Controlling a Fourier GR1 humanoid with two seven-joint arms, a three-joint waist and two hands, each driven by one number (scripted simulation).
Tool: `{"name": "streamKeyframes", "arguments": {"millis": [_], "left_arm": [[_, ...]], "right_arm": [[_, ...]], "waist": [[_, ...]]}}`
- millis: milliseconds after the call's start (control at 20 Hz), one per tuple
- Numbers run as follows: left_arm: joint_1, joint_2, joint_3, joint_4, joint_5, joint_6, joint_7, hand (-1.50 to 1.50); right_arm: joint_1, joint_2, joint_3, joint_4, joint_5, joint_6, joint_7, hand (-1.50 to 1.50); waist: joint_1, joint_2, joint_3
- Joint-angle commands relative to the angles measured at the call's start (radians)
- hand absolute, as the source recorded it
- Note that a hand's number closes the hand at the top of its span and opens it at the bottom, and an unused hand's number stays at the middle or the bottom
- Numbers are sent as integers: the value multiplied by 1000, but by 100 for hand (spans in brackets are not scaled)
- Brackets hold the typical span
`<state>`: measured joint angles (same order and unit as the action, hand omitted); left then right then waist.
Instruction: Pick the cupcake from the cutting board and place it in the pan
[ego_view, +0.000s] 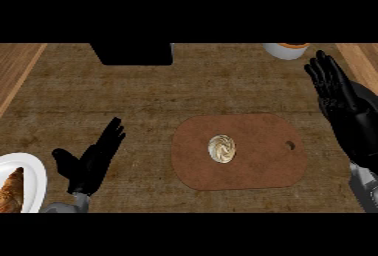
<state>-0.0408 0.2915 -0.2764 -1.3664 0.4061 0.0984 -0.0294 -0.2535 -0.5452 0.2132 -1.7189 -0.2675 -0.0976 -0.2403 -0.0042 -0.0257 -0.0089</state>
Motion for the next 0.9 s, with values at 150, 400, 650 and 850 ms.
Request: {"name": "streamKeyframes", "arguments": {"millis": [150, 400, 650, 850], "left_arm": [[-89, -8, -25, -83, -96, 23, -101, 0], [-120, -17, -37, -115, -149, 45, -143, 0], [-65, -44, -57, -164, -175, 92, -129, 0], [-56, -43, -61, -187, -189, 94, -127, 0]], "right_arm": [[-119, 61, 144, 65, -196, 349, -35, 150], [-215, 33, 112, 425, -189, 513, -96, -150], [-302, -37, 106, 660, -34, 768, -370, -150], [-412, -76, 120, 752, 129, 769, -488, -150]], "waist": [[95, 42, 13], [78, 48, 11], [61, 40, 12], [59, 38, 12]]}}
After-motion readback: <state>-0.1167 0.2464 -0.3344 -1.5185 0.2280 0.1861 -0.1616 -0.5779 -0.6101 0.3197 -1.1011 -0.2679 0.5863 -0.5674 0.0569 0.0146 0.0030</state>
